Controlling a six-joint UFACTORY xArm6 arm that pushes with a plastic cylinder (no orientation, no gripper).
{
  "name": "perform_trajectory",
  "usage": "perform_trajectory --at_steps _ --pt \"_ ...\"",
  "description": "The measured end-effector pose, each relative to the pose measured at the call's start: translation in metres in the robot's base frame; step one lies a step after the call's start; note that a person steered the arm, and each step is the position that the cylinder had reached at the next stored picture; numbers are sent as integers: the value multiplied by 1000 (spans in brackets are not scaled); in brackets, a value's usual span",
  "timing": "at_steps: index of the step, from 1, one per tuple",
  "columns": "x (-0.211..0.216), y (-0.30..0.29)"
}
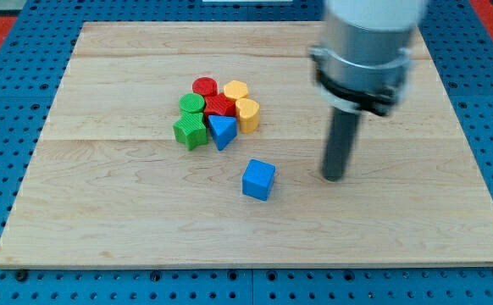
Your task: Move the cube into the group of blocks
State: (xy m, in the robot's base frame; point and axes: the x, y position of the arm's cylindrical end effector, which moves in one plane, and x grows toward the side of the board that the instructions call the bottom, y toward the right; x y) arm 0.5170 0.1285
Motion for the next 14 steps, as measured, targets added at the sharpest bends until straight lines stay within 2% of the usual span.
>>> perform_trajectory --at_steps 1,2,3,7,8,9,11,14 --pt "39 -22" --pt "54 -60" --pt "53 -85" --pt "-4 -97" --pt "-4 -104" --pt "11 -130" --pt "10 -177" --pt "-18 -184"
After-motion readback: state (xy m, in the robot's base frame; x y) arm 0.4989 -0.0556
